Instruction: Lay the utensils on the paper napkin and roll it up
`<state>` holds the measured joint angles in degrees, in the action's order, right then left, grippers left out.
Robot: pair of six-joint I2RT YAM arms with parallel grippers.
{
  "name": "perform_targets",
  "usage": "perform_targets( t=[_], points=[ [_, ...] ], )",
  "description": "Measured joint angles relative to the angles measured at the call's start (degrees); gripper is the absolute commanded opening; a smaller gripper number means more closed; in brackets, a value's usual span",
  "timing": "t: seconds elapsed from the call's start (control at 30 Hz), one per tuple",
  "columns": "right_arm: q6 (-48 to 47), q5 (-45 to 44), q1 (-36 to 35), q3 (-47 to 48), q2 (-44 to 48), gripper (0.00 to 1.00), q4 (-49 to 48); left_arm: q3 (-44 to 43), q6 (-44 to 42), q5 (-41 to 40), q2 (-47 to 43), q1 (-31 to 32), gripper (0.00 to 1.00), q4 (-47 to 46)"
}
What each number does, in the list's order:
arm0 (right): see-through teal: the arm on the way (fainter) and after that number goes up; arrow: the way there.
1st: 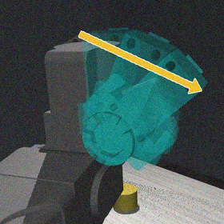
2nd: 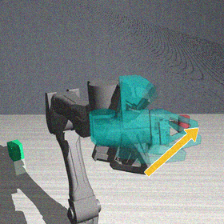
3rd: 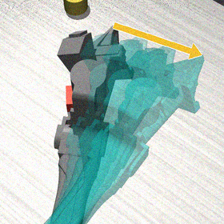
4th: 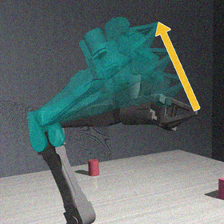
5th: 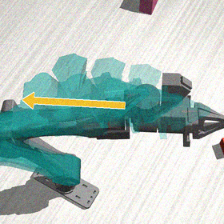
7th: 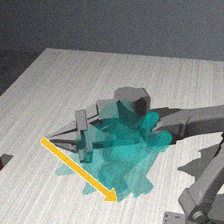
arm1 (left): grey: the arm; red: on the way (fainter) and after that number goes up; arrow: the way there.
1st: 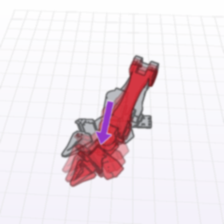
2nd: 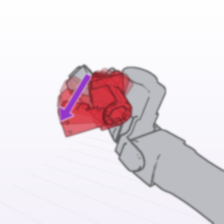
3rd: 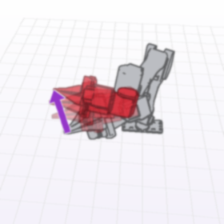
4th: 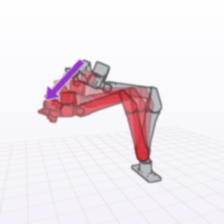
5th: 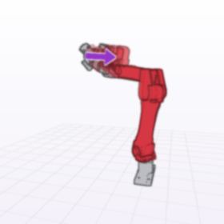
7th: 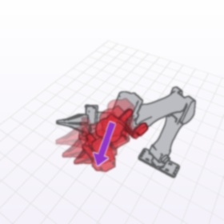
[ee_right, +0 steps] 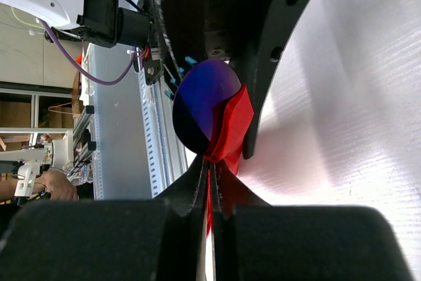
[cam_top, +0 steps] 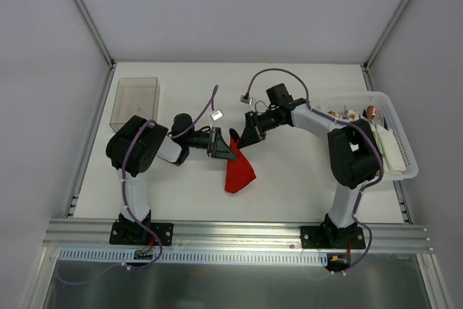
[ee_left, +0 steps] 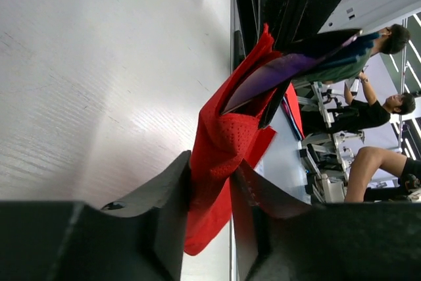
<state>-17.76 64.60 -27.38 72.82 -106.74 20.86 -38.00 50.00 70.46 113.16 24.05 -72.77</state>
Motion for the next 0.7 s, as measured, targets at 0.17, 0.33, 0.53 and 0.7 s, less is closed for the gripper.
perform_targets(
  t=[0.17,0.33,0.53,0.7],
  points=[
    [0.13,0.31,0.0,1.62,-0.92,0.0,0.5,0.0,0.52,-0.17,-1.66,0.66,0.02,-0.09],
    [0.66,0.11,0.31,4.79,-1.2,0.27,3.13,0.15,2.19,-2.43,-4.04,0.66,0.0,-0.04],
    [2.43,-2.4,3.82,11.21,-1.2,0.5,5.66,1.75,1.92,-9.29,-12.0,-0.52,0.0,1.33],
    [4.13,-8.09,11.1,16.06,0.59,0.49,6.69,-0.92,-6.75,-18.88,-26.53,-1.36,0.0,17.42]
  ],
)
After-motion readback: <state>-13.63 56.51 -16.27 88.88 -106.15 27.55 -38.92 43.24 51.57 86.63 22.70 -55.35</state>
